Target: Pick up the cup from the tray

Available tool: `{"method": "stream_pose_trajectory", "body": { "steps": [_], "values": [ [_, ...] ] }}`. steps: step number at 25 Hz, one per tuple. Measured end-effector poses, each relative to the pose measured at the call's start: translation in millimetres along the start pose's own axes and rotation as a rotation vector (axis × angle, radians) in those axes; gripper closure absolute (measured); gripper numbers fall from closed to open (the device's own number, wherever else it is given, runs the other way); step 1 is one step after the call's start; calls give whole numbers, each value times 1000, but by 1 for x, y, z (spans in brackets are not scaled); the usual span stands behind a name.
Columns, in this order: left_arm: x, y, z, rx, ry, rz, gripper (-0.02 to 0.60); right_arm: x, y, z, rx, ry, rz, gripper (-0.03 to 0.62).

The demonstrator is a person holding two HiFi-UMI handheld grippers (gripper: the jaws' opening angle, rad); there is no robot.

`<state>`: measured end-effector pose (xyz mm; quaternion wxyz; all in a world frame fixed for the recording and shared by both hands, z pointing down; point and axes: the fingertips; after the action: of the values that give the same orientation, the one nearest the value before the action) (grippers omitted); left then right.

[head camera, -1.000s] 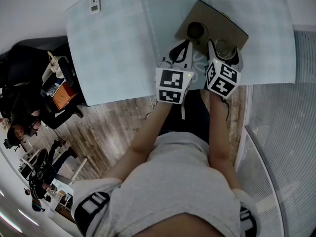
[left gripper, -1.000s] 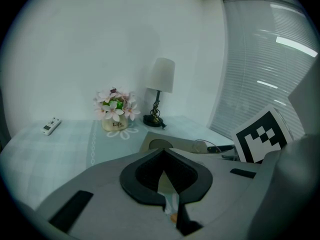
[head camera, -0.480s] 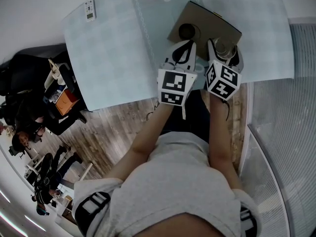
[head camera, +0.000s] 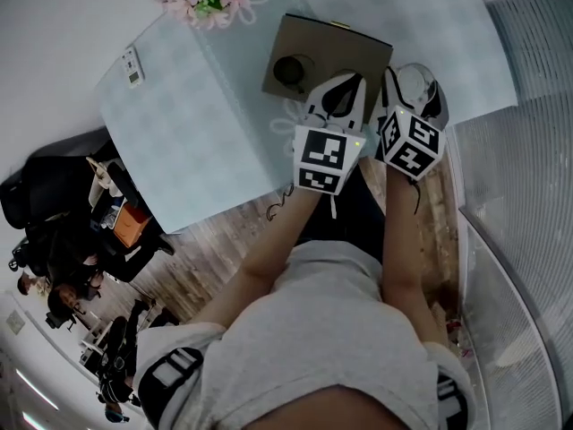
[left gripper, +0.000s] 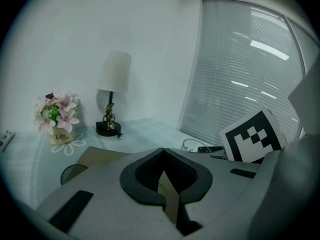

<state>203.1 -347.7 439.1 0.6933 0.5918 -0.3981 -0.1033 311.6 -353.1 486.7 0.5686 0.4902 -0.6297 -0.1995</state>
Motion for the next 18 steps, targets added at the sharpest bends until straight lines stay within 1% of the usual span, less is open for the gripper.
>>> {"method": "stream_pose_trajectory", "body": {
  "steps": [3, 7, 13, 18],
  "values": [
    [17, -3, -18, 17, 43, 9, 577, 7, 1, -21, 25, 26, 10, 232],
    [32, -1, -35, 35, 78, 31, 577, 21, 6, -40, 44, 49, 40, 232],
    [47, 11, -38, 40, 85, 70, 577, 41, 14, -54, 41, 59, 72, 232],
    [51, 13, -37, 34, 78, 81, 577, 53, 19, -59, 33, 59, 93, 232]
  ]
}}
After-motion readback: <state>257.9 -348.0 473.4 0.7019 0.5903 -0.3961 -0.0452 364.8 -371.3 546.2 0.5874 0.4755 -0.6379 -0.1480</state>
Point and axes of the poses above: the fingertips, and each gripper's own axes: x forward along the fingers, z to its left, y out of its underside, and after that the axes turned 12 degrees about x, right-handed
